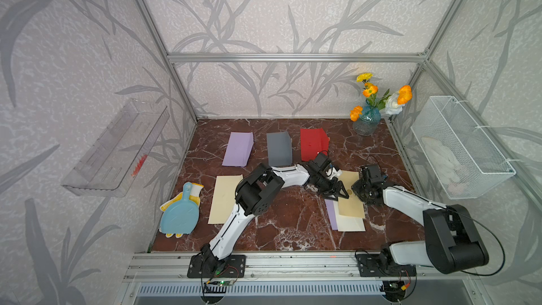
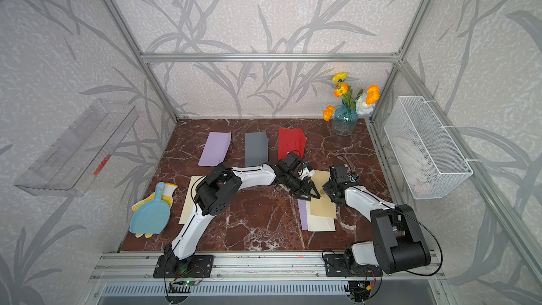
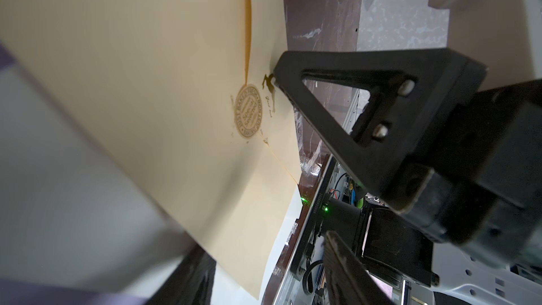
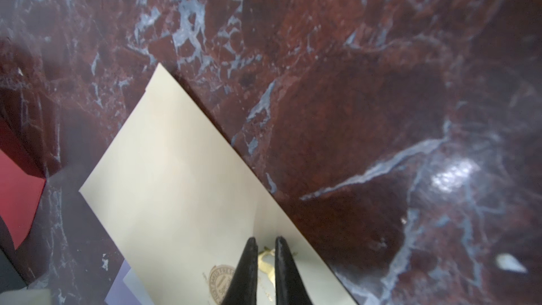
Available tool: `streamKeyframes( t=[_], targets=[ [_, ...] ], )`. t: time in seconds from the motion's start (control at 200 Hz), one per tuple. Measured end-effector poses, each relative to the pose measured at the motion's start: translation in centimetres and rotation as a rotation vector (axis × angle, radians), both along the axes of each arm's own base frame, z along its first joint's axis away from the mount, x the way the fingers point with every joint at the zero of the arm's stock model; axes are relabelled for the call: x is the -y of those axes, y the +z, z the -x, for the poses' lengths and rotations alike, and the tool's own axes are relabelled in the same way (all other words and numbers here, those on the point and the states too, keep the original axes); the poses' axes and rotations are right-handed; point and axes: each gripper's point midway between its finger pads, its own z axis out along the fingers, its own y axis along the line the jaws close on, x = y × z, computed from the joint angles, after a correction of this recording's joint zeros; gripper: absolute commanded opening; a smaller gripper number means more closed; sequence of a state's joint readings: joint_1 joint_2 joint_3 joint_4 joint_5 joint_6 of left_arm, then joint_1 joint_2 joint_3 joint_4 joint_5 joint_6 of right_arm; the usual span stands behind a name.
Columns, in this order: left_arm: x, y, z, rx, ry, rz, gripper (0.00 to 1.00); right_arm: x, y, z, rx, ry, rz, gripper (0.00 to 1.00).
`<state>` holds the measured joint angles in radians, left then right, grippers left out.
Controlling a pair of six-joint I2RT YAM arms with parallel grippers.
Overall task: Open the envelope
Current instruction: Pick up the envelope from the envelope.
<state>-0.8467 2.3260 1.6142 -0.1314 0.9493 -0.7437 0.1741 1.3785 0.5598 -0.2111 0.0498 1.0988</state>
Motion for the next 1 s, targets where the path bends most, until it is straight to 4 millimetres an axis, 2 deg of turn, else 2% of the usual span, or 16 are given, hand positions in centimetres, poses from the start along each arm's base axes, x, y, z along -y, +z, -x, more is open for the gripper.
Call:
streamKeyframes(
  t=[0.195,0.38,0.55,0.605,0.67,0.715,1.0],
  targets=[
    [0.1,0.1,-0.5,0.001,0.018,0.005,0.52,-0.6,0.0,-0.3,0.002,0.015,-0.022,0.13],
    [0.1,0.1,-1.0,0.002,0.036,0.008,0.32,-1.0,0.0,-0.4,0.005,0.024,-0.043,0.12],
    [-0.1,-0.8,-1.4,-0.010,0.048,-0.002,0.29,-1.4,0.0,-0.5,0.006,0.034,-0.059,0.10],
    [-0.1,-1.1,-1.4,-0.013,0.047,-0.005,0.23,-1.5,0.0,-0.5,0.004,0.040,-0.063,0.09],
    [-0.2,-1.3,-1.4,-0.015,0.045,-0.009,0.07,-1.7,0.0,-0.5,0.004,0.044,-0.066,0.10],
    [-0.2,-1.4,-1.3,-0.017,0.047,-0.011,0.00,-1.7,0.0,-0.5,0.003,0.048,-0.067,0.10],
    [-0.2,-1.5,-1.3,-0.001,0.036,-0.008,0.00,-2.0,0.2,-0.3,-0.005,0.084,-0.055,0.14]
  ],
)
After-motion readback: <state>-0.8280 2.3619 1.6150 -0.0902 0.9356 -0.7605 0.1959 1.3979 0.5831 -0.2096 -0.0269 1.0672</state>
